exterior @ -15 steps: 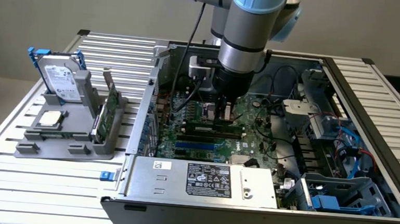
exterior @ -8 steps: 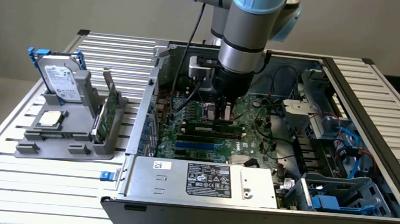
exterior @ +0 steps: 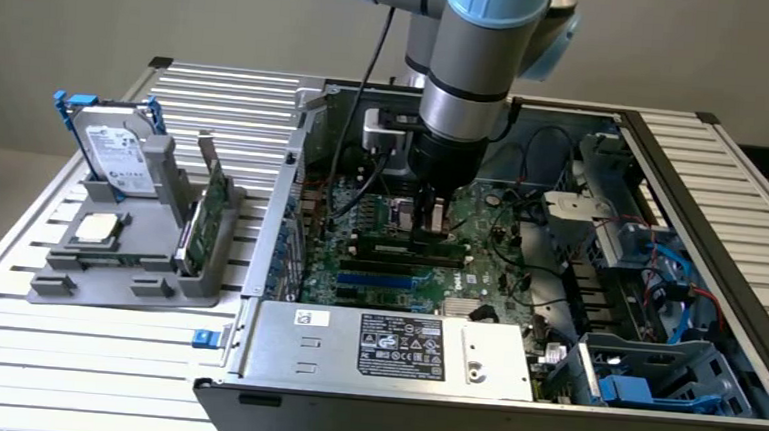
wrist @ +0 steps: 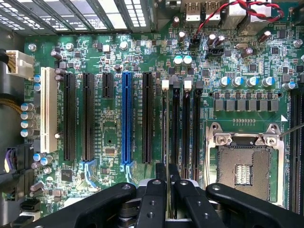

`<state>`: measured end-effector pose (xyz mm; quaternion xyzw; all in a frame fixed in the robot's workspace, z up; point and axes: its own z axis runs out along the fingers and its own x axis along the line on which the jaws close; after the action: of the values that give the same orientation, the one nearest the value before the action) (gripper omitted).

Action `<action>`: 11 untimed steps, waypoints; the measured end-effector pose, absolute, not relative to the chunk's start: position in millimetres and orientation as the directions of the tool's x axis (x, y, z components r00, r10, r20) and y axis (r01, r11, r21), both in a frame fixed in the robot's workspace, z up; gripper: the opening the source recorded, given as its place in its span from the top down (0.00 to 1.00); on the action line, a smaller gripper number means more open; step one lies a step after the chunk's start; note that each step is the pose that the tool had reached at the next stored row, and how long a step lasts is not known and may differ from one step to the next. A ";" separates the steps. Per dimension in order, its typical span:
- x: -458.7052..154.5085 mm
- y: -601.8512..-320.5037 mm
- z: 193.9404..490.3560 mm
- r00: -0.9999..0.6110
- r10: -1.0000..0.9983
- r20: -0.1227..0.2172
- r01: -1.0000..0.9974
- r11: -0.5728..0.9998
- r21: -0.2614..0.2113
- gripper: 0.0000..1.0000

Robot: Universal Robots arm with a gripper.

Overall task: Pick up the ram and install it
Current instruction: 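Insert the ram into the slot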

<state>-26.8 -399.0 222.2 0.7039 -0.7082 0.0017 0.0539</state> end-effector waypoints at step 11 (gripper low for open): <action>-26.8 -399.0 236.1 -0.003 -0.997 0.079 -0.997 0.010 0.081 0.60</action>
<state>-26.8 -399.0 236.1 0.7037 -0.7082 -0.0010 0.0566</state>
